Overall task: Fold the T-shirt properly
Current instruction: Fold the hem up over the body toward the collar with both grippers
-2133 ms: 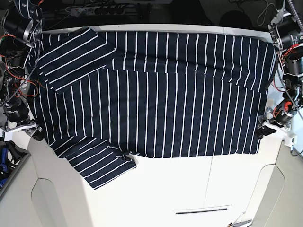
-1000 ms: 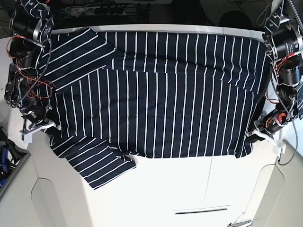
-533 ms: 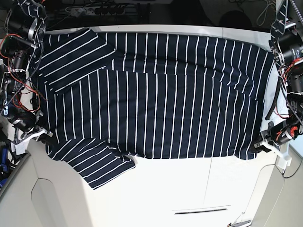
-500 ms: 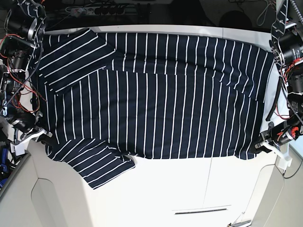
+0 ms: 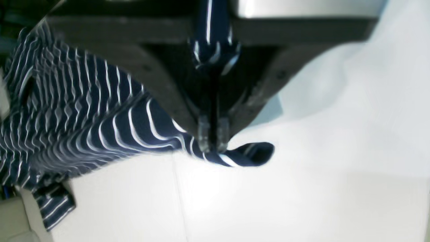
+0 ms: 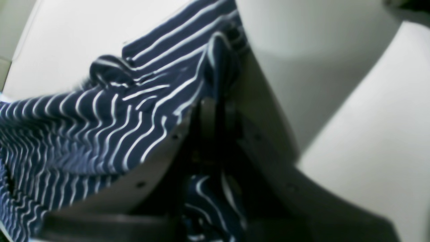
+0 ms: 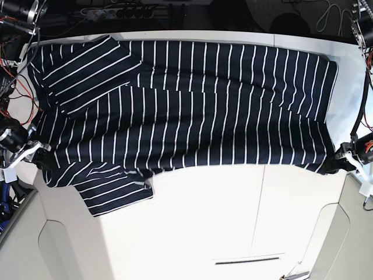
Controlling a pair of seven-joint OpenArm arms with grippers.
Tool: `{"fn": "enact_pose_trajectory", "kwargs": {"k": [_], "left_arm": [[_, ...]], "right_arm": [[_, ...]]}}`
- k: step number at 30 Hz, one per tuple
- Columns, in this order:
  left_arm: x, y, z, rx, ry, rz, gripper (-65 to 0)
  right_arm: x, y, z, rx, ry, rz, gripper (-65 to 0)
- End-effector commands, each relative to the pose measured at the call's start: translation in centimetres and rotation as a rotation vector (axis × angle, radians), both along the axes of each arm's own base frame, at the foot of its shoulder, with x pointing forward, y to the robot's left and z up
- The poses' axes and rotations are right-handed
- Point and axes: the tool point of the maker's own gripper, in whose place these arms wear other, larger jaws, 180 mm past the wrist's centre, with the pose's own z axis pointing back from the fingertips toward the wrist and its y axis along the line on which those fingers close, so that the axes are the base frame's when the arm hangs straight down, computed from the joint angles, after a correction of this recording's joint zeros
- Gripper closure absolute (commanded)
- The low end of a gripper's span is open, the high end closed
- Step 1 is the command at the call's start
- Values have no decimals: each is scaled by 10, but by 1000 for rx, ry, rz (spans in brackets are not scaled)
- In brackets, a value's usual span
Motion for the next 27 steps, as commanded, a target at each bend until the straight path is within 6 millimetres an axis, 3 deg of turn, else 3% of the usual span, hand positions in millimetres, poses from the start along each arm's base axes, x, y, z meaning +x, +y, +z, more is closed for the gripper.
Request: {"fn": "enact_pose_trajectory", "kwargs": {"k": [1, 7, 15, 24, 27], "left_arm": [[4, 5, 22, 22, -57, -17, 0], [-21, 4, 13, 75, -20, -59, 0], [-58, 5, -12, 86, 64, -67, 0], [-78, 1, -32, 71, 121, -68, 0], [-79, -4, -35, 57, 122, -68, 0]], "right_arm": [[3, -8, 19, -24, -55, 4, 0], [-30, -19, 11, -76, 2, 21, 0], [-67, -42, -11, -75, 75, -45, 0], [-80, -45, -29, -75, 128, -64, -10], [-78, -46, -28, -71, 117, -72, -262]]}}
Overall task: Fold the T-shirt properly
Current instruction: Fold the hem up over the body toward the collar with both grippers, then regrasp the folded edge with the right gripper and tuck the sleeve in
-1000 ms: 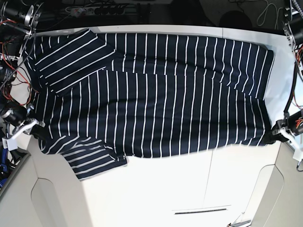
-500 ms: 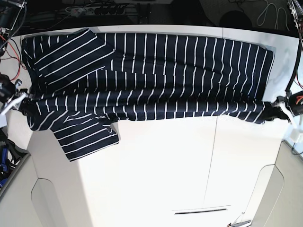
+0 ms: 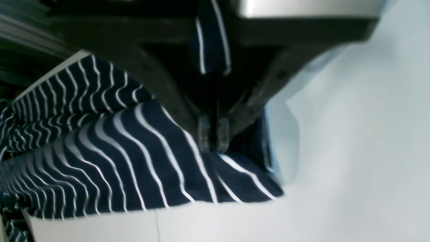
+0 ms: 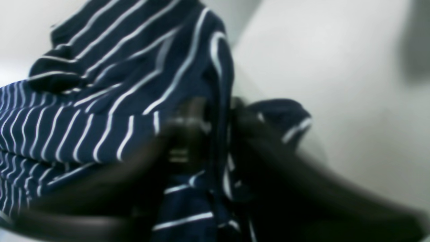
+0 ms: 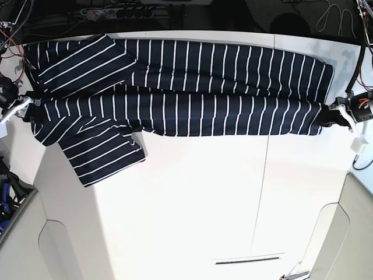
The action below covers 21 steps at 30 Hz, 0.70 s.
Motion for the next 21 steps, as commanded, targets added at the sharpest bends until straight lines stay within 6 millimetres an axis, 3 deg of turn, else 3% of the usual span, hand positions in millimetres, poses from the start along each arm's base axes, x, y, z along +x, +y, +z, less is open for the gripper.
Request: {"fn": "enact_pose_trajectory", "kwargs": {"k": [1, 3, 4, 10, 14, 16, 21], "left_arm": [[11, 6, 17, 9, -55, -3, 0], [11, 4, 16, 5, -55, -3, 0], [10, 4, 16, 5, -55, -3, 0], [11, 4, 16, 5, -56, -3, 0], [11, 4, 16, 5, -55, -2, 0], [11, 4, 16, 5, -55, -2, 0], [11, 4, 16, 5, -56, -2, 0]], "right_arm": [[12, -8, 19, -13, -71, -8, -331], [16, -9, 23, -12, -99, -17, -409], [18, -11, 25, -11, -113, -28, -416], [34, -24, 44, -39, -217, -77, -416], [58, -25, 60, -64, -295, -102, -416], [67, -24, 57, -75, -292, -111, -416], [83, -16, 22, 11, -227, -137, -416]]}}
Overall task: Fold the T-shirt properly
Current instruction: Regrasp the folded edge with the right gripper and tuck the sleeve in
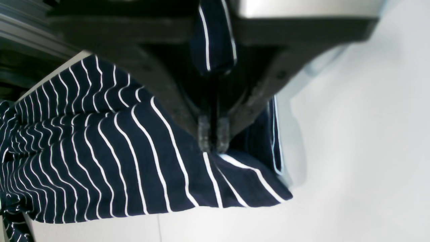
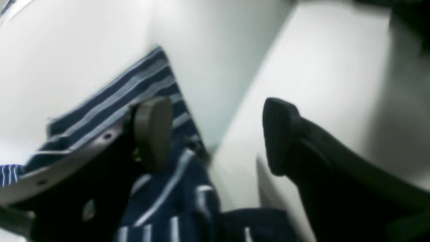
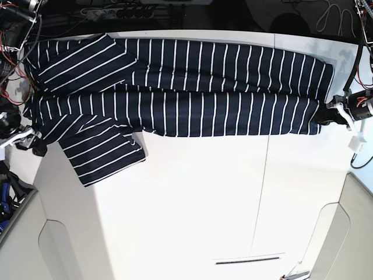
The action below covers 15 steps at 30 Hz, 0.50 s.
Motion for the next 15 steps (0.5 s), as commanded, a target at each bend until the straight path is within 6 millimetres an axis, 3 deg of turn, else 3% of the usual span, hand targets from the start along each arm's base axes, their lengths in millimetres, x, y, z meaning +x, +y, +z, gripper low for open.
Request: {"fn": "enact_pose_trajectory", "kwargs": {"k": [1, 9, 15], "left_arm": [[12, 6, 18, 10, -60, -3, 0], [12, 6, 18, 10, -59, -3, 0], [12, 6, 18, 11, -59, -3, 0]], "right_arm": [[18, -4, 17, 4, -63, -3, -416], [35, 52, -7, 66, -16, 112, -416], [33, 93, -24, 73, 24, 185, -415]]}}
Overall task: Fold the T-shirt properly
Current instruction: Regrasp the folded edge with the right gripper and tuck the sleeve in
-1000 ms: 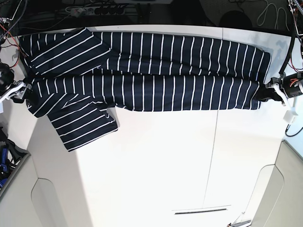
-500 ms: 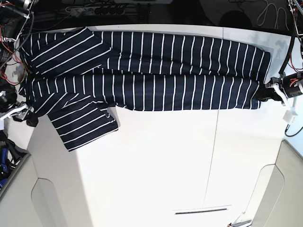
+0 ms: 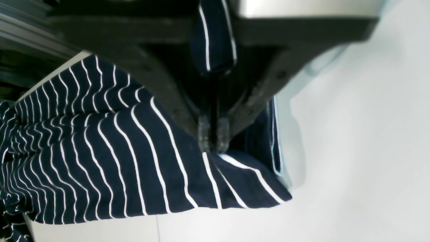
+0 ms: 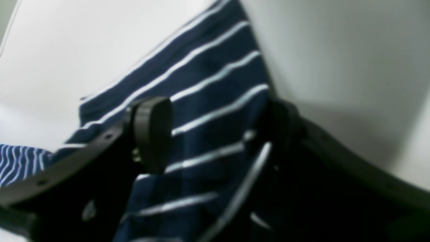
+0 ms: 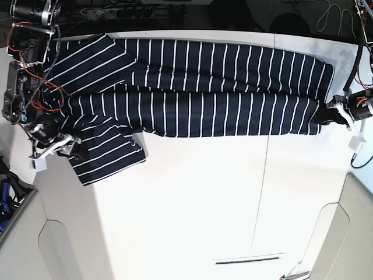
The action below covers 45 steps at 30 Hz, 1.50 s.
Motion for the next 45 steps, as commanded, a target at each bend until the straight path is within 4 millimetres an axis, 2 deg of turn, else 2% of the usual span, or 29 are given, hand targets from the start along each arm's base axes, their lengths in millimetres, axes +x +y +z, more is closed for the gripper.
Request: {"fn": "enact_pose_trajectory", "kwargs": {"k": [1, 4, 5, 6, 9, 10, 15, 19, 24, 29, 35, 45], "left_arm": [[12, 7, 19, 10, -60, -2, 0], [12, 7, 19, 10, -61, -2, 0], [12, 7, 19, 10, -62, -1, 0], [12, 7, 19, 10, -62, -1, 0], [13, 7, 19, 9, -66, 0, 0], [13, 7, 19, 8, -66, 1, 0], [14, 6, 22, -3, -74, 1, 0], [18, 5, 33, 2, -99, -12, 0], [6, -1, 39, 38, -100, -57, 0], [-11, -5, 48, 79, -118, -90, 0], [-37, 7, 57, 133, -118, -74, 0], [-63, -2, 37, 114, -52, -74, 0]], "right_arm": [[6, 2, 7, -12, -15, 17, -414], [6, 13, 4, 4, -13, 22, -410], [6, 13, 4, 6, -14, 23, -378], [6, 14, 4, 6, -14, 23, -316], [7, 13, 7, 2, -21, 24, -56], [8, 13, 9, 1, -26, 26, 0], [8, 18, 26, 16, -29, 57, 0], [0, 12, 53, -3, -59, 74, 0], [-32, -7, 94, -34, -153, 43, 0], [-73, -20, 113, -59, -187, 17, 0], [-117, -35, 113, -53, -159, -25, 0], [-158, -40, 79, -90, -30, -39, 0]]}}
